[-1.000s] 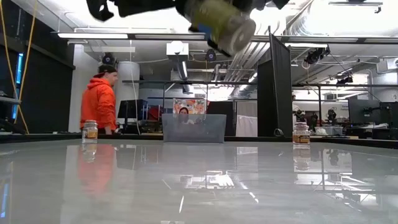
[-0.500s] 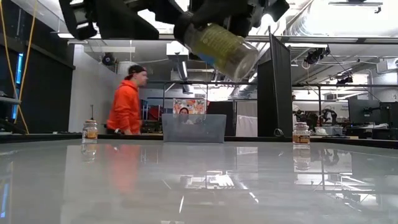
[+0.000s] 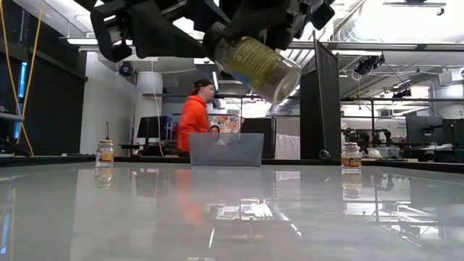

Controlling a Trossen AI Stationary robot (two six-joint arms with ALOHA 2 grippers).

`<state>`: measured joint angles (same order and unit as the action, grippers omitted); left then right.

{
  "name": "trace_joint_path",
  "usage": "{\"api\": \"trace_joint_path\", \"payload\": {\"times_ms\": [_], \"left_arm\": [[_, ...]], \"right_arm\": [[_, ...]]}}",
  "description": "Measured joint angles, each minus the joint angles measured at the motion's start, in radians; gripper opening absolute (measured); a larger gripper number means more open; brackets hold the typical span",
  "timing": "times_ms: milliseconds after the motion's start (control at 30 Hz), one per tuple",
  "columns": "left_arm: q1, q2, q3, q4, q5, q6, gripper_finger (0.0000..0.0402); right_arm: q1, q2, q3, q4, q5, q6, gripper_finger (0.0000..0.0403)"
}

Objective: Sort spices by type
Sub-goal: Put the black seasoning bottle into the white bin

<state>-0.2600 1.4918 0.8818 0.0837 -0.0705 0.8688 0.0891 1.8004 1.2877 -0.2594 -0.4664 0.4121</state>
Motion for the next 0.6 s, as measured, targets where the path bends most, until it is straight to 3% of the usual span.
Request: {"api": "trace_joint_path", "payload": {"times_ms": [600], "left_arm": [[0.005,0.05,0.0,0.068,0.036,-0.019,0.0276]], "right_arm": [[0.001,0.0,0.0,0.055,-0.006,-0.03,0.0195]]}}
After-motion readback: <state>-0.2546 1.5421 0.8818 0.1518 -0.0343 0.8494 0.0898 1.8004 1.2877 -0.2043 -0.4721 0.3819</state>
